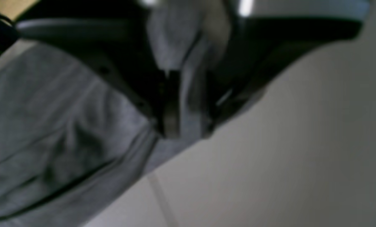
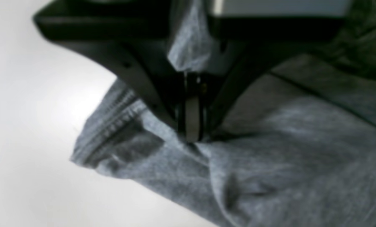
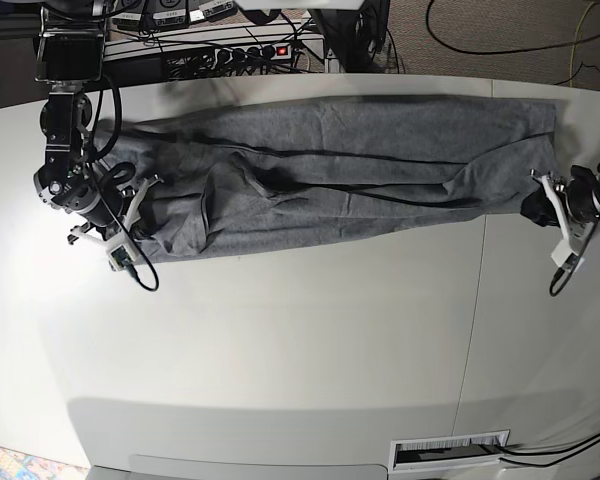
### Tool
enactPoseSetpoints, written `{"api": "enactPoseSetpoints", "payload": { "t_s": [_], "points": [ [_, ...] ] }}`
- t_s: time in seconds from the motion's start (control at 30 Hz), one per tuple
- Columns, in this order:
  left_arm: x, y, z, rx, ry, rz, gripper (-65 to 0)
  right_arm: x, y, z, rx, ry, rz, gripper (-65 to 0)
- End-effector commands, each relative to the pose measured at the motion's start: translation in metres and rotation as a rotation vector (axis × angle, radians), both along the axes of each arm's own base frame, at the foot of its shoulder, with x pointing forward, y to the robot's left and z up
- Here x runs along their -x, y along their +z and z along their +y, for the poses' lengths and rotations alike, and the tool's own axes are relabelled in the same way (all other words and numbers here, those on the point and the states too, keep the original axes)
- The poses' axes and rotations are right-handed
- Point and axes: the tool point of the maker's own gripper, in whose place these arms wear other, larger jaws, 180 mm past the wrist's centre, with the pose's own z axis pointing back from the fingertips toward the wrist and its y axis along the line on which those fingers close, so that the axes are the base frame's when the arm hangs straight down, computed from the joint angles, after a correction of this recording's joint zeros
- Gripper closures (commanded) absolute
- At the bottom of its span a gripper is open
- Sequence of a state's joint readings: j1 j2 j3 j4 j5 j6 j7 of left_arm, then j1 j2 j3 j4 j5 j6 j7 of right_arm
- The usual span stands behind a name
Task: Fold the T-shirt properly
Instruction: 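Press the left gripper on the folded shirt's end to flatten it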
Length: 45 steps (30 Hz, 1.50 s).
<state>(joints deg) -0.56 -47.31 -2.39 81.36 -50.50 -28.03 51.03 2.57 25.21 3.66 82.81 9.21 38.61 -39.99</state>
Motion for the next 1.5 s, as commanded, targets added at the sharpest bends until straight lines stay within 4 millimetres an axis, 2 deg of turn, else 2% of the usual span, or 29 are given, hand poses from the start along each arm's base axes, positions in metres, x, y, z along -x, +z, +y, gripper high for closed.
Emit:
{"api": "enactPoseSetpoints", "payload": {
  "t_s": [0.0, 0.1, 0.23, 0.33, 0.77, 0.93, 1.03, 1.1, 1.23, 1.3, 1.4, 1.47],
  "points": [
    [-0.01, 0.015, 0.013, -0.02, 0.032, -0.03, -17.7, -0.014, 0.018, -0.009, 0.015, -0.018, -0.062, 0.0],
    [-0.006, 0.008, 0.03, -0.078, 0.105, 0.014, -19.4, -0.015, 0.018, -0.013, 0.03, -0.038, -0.069, 0.0],
    [-0.001, -0.002, 0.066, -0.221, 0.227, 0.057, -19.4, -0.015, 0.018, -0.014, 0.035, -0.039, -0.068, 0.0],
    [0.009, -0.004, 0.073, -0.247, 0.228, 0.104, -19.4, -0.016, 0.018, -0.015, 0.041, -0.038, -0.069, 0.0],
    [0.019, 0.005, 0.073, -0.168, 0.223, 0.173, -19.4, -0.016, 0.017, -0.03, 0.137, -0.051, -0.069, 0.0],
    [0.015, 0.027, 0.075, -0.069, 0.251, 0.148, -19.4, -0.017, 0.018, -0.029, 0.135, -0.052, -0.073, 0.0],
    [0.014, 0.038, 0.077, 0.049, 0.277, 0.126, -19.4, -0.016, 0.018, -0.03, 0.14, -0.052, -0.073, 0.0],
    [0.023, 0.036, 0.076, 0.129, 0.288, 0.151, -19.4, -0.017, 0.018, -0.03, 0.142, -0.051, -0.073, 0.0],
    [0.052, 0.015, 0.075, 0.267, 0.326, 0.247, -19.4, -0.017, 0.018, -0.03, 0.142, -0.051, -0.074, 0.0],
    [0.061, 0.013, 0.071, 0.364, 0.324, 0.279, -19.4, -0.017, 0.018, -0.03, 0.141, -0.051, -0.075, 0.0],
    [0.078, 0.004, 0.074, 0.396, 0.312, 0.334, -23.8, -0.016, 0.018, -0.03, 0.142, -0.052, -0.073, 0.0],
    [0.083, 0.0, 0.076, 0.398, 0.313, 0.343, -26.7, -0.016, 0.018, -0.03, 0.141, -0.052, -0.073, 0.0]
  ]
}}
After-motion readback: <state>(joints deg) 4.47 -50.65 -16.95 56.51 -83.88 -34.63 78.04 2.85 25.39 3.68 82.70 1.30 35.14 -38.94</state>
